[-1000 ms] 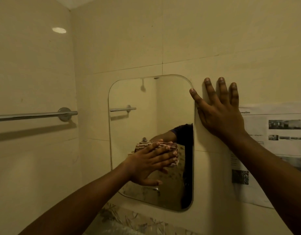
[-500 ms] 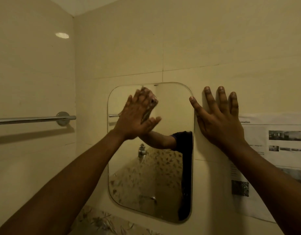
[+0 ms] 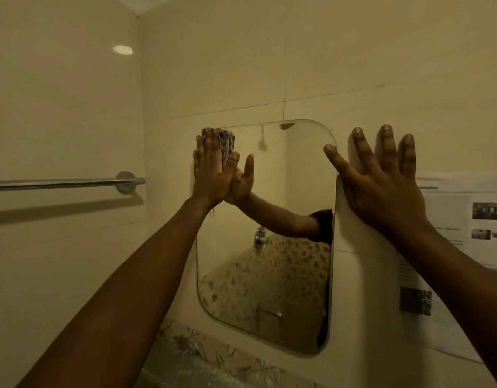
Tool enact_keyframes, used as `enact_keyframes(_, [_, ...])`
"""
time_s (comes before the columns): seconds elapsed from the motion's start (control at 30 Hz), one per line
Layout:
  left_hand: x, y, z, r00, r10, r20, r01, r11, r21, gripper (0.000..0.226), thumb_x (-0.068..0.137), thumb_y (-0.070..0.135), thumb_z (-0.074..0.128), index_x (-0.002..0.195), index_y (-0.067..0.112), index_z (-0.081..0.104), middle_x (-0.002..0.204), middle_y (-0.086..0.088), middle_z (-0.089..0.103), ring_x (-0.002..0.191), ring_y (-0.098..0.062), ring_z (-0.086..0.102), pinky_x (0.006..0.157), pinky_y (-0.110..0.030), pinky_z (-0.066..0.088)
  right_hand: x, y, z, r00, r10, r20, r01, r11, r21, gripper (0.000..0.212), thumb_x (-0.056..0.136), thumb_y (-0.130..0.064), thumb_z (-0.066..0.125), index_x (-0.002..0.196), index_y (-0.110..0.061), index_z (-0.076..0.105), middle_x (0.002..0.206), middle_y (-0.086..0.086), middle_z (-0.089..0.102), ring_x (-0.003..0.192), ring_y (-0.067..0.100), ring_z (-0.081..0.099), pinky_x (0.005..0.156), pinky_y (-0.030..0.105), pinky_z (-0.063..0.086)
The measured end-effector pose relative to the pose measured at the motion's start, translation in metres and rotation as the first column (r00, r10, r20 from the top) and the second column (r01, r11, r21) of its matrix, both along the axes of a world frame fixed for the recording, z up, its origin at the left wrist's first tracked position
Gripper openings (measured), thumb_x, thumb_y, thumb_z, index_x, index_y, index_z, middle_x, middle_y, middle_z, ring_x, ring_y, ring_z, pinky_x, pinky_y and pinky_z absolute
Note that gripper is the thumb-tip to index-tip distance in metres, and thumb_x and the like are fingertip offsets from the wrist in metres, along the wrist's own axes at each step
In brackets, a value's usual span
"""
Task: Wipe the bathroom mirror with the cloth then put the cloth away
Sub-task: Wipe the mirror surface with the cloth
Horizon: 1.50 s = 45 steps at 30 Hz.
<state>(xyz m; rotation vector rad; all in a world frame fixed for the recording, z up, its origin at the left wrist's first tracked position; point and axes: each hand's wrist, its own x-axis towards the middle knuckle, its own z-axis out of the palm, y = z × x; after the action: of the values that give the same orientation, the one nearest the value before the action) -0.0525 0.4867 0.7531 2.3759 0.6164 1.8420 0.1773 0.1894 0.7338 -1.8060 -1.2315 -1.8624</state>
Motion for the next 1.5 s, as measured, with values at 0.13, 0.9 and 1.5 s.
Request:
enact_keyframes(0.13, [-0.005, 0.007, -0.014, 1.000, -0.006, -0.008, 0.006, 0.999, -0.041, 0.090, 0.101, 0.071, 0.020, 0.170, 0.022, -0.008, 0.180, 0.002, -0.012, 0.166, -0.018, -0.017, 0.135, -0.047, -0.009, -0.001, -0.001, 0.002, 1.000, 0.003, 0.003, -0.003, 1.000, -0.026, 0.069, 0.109, -0.047, 0.031, 0.172, -0.036, 0.004, 0.179, 0.020, 0.007, 0.161, 0.057, -0.003, 0.127, 0.074, 0.000])
enact_keyframes(0.9, [-0.009, -0.033, -0.248, 1.000, 0.012, 0.027, 0.000, 0.912, -0.410, 0.083, 0.103, 0.049, 0.038, 0.161, 0.021, -0.015, 0.174, -0.001, -0.022, 0.160, -0.018, -0.025, 0.134, -0.053, -0.010, -0.007, -0.003, -0.002, 0.991, 0.107, -0.080, -0.111, 0.992, -0.054, 0.060, 0.115, -0.052, 0.017, 0.172, -0.039, 0.004, 0.178, 0.021, 0.007, 0.158, 0.062, 0.000, 0.123, 0.082, 0.006])
enact_keyframes(1.5, [0.034, -0.104, -0.228, 0.960, 0.008, -0.280, 0.010, 0.998, 0.065, 0.103, 0.098, 0.072, 0.040, 0.170, 0.017, -0.009, 0.177, -0.006, -0.026, 0.164, -0.032, -0.025, 0.130, -0.055, -0.017, -0.007, -0.003, 0.000, 0.992, 0.097, -0.083, -0.101, 0.994, -0.046, 0.059, 0.117, -0.045, 0.027, 0.172, -0.039, 0.006, 0.178, 0.022, 0.009, 0.157, 0.064, 0.004, 0.123, 0.081, 0.006])
